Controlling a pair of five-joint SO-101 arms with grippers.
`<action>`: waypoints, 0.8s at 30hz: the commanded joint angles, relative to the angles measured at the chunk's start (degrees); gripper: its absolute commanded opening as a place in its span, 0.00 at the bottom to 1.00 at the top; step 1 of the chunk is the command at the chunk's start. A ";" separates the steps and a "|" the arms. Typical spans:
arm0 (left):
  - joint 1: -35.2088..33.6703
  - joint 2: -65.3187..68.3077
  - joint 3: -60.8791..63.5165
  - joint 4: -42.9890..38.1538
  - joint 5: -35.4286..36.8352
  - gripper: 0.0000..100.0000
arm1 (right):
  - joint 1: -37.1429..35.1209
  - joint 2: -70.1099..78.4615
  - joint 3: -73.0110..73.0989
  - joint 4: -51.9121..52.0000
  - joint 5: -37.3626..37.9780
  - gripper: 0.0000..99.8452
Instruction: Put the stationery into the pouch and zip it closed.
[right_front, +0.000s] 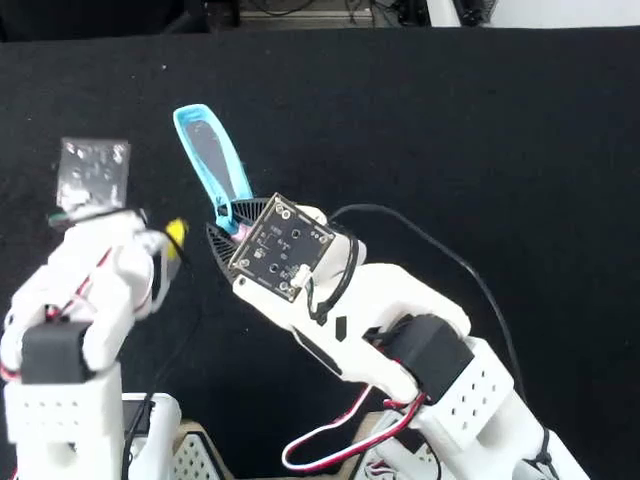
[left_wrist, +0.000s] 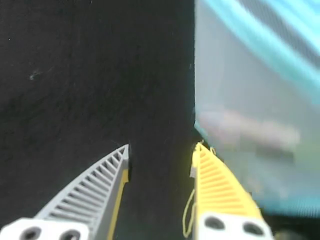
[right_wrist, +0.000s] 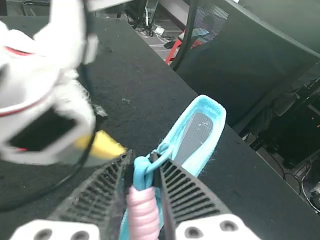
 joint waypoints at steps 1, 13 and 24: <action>1.10 -5.54 -5.14 9.58 -4.40 0.21 | -0.44 0.66 -3.21 0.00 0.62 0.01; 21.58 -21.54 -2.42 11.69 13.80 0.29 | -0.35 0.22 -2.15 0.53 0.18 0.01; 21.67 -30.95 17.89 -6.15 14.42 0.29 | -0.35 0.22 -2.15 0.53 0.18 0.01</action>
